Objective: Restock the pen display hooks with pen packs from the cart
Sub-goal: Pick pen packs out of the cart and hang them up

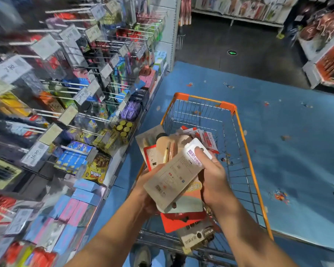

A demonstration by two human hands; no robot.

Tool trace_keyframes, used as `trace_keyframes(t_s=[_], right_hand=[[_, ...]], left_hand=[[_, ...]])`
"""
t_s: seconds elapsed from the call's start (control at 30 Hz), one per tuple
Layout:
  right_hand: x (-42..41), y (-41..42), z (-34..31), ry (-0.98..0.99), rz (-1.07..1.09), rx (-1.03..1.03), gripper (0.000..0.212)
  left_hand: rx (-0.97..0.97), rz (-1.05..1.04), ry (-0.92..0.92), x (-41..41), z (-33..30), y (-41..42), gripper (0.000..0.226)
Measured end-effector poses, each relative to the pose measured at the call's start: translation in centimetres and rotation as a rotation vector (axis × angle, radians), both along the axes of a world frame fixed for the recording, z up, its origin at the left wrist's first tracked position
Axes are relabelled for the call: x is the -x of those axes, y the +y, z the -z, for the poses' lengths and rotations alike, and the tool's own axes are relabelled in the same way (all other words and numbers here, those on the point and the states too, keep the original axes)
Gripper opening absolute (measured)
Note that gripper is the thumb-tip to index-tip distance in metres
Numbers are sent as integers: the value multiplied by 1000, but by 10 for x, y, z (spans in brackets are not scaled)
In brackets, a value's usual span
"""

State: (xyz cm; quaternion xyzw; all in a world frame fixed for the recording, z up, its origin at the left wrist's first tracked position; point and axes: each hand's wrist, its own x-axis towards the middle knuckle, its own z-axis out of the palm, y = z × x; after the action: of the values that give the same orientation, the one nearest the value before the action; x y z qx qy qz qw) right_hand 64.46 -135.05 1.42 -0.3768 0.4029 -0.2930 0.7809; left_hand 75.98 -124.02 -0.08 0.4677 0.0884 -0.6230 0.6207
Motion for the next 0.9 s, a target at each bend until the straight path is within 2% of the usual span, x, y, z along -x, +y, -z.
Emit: trace_keyframes(t_s=[0.1, 0.2, 0.3, 0.37, 0.43, 0.5, 0.57, 0.63, 0.67, 0.7, 0.8, 0.9], right_hand=[[2, -3, -3, -36, -8, -21, 40], [6, -7, -7, -19, 26, -4, 40], [13, -17, -8, 4, 110, 12, 40], [18, -21, -16, -64, 121, 59, 47], [21, -20, -26, -100, 114, 123, 43], [24, -19, -32, -135, 115, 152, 31], [27, -19, -33, -178, 95, 187, 29], [26, -15, -33, -152, 79, 259, 54], [25, -13, -32, -142, 75, 298, 68], [24, -10, -33, -150, 66, 328, 74], [23, 2, -34, -205, -18, 371, 52], [23, 19, -42, -133, -71, 362, 48]], left_hand=[[14, 78, -91, -6, 4, 5, 86], [8, 55, -131, -10, 0, 7, 83], [-6, -8, -166, -14, -2, 5, 105], [3, -26, -163, -16, -5, 6, 88], [0, -32, -158, -19, -5, 6, 71], [-14, -52, -140, -20, -5, 6, 73], [-33, -90, -97, -22, -6, 6, 83], [-35, -113, -88, -23, -9, 6, 77], [-45, -120, -105, -25, -8, 6, 68], [-50, -123, -118, -27, -7, 5, 58], [-57, -123, -144, -32, -5, 6, 47], [-46, -103, -162, -35, -9, 11, 45]])
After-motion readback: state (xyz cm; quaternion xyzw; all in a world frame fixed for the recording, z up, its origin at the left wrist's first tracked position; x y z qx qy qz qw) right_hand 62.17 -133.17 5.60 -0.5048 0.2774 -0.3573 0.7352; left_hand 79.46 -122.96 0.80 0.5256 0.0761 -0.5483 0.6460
